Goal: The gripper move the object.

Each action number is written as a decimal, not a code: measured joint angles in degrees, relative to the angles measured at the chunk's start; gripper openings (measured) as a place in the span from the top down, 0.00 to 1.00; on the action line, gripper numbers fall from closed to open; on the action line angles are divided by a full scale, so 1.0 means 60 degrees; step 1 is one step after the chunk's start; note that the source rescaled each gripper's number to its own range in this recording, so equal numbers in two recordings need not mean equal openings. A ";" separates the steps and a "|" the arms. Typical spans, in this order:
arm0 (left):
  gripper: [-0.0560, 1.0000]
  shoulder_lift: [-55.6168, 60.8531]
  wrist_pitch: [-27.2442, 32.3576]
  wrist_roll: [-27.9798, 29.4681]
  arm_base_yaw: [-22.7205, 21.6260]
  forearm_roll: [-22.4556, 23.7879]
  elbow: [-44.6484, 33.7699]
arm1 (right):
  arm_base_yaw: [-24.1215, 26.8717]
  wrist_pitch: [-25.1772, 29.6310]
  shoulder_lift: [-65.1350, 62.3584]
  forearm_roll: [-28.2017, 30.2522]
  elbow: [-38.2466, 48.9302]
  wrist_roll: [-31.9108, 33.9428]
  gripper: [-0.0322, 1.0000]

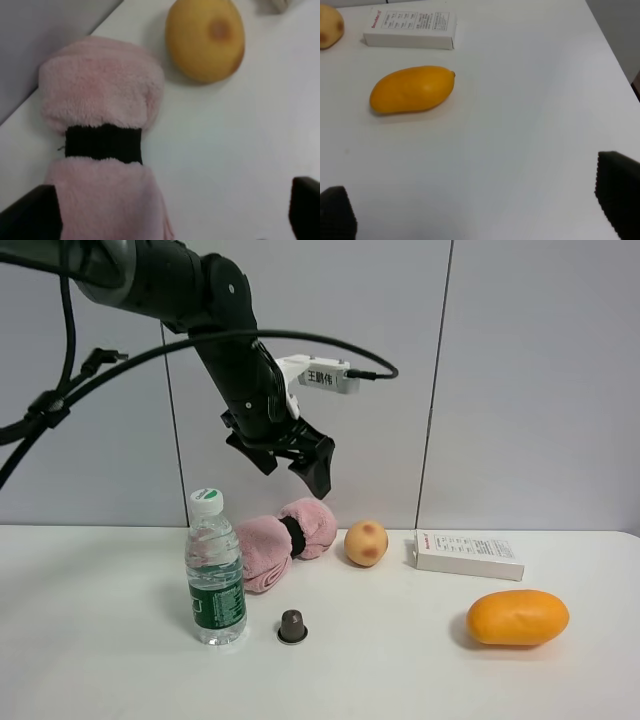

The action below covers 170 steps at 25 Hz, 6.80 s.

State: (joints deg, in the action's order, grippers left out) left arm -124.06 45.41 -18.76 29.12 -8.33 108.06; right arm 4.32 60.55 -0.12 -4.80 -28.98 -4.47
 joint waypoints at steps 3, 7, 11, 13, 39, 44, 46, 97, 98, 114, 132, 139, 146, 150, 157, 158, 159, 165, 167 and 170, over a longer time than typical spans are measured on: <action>0.11 -0.0368 -0.0311 -0.0107 0.0000 0.0103 0.0000 | 0.0000 0.0000 0.0000 0.0000 0.0000 0.0000 0.00; 0.11 -0.0925 -0.0545 -0.0268 0.0000 0.0318 0.0073 | 0.0000 0.0000 0.0000 0.0000 0.0000 0.0000 0.00; 0.11 -0.1545 -0.0599 -0.0505 0.0000 0.0432 0.0481 | 0.0000 0.0000 0.0000 0.0000 0.0000 0.0000 0.00; 0.11 -0.1855 -0.0590 -0.0595 -0.0023 0.0518 0.0826 | 0.0000 0.0000 0.0000 0.0000 0.0000 0.0000 0.00; 0.26 -0.3302 -0.1110 -0.0676 -0.0509 0.1591 0.1592 | 0.0000 0.0000 0.0000 0.0000 0.0000 0.0000 0.00; 0.95 -0.3291 -0.1024 -0.0676 -0.0509 0.1581 0.1592 | 0.0000 0.0000 0.0000 0.0000 0.0000 0.0000 0.00; 0.95 -0.3252 -0.0911 -0.0676 -0.0509 0.1581 0.1592 | 0.0000 0.0000 0.0000 0.0000 0.0000 0.0000 0.00; 0.95 0.0520 -0.3549 0.8698 0.2600 -0.1887 -0.2957 | 0.0000 0.0000 0.0000 0.0000 0.0000 0.0000 0.00; 0.95 0.0419 -0.3670 0.8705 0.2600 -0.1887 -0.2957 | 0.0000 0.0000 0.0000 0.0000 0.0000 0.0000 0.00; 0.95 -0.0909 -0.4594 0.8266 0.2662 -0.1868 -0.2983 | 0.0000 0.0000 0.0000 0.0000 0.0000 0.0000 0.00; 0.95 -0.1231 -0.5006 0.8115 0.2662 -0.1896 -0.2983 | 0.0000 0.0000 0.0000 0.0000 0.0000 0.0000 0.00; 0.95 -0.1238 -0.5014 0.8083 0.2662 -0.1896 -0.2983 | 0.0000 0.0000 0.0000 0.0000 0.0000 0.0000 0.00; 0.24 -0.1238 -0.5096 0.8074 0.2662 -0.1925 -0.2983 | 0.0000 0.0000 0.0000 0.0000 0.0000 0.0000 0.00; 0.02 -0.1220 -0.5337 0.8094 0.2662 -0.1925 -0.2983 | 0.0000 0.0000 0.0000 0.0000 0.0000 0.0000 0.00; 0.00 -0.0936 -0.5278 0.8114 0.2662 -0.1922 -0.2983 | 0.0000 0.0000 0.0000 0.0000 0.0000 0.0000 0.00; 0.00 -0.0753 -0.5253 0.8114 0.2662 -0.1861 -0.2983 | 0.0000 0.0000 0.0000 0.0000 0.0000 0.0000 0.00; 0.00 -0.0559 -0.5228 0.8114 0.2662 -0.1728 -0.2983 | 0.0000 0.0000 0.0000 0.0000 0.0000 0.0000 0.00; 0.00 0.1340 -0.5454 0.8009 0.2620 0.0081 -0.2983 | 0.0000 0.0000 0.0000 0.0000 0.0000 0.0000 0.00; 0.00 0.1919 -0.5537 0.7891 0.2520 0.0998 -0.2974 | 0.0000 0.0000 0.0000 0.0000 0.0000 0.0000 0.00; 0.00 0.2616 -0.5542 0.7547 0.2085 0.1830 -0.2964 | 0.0000 0.0000 0.0000 0.0000 0.0000 0.0000 0.00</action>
State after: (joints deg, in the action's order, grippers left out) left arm -108.37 12.15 26.52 41.63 2.65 90.27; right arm 4.32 60.55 -0.12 -4.80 -28.98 -4.47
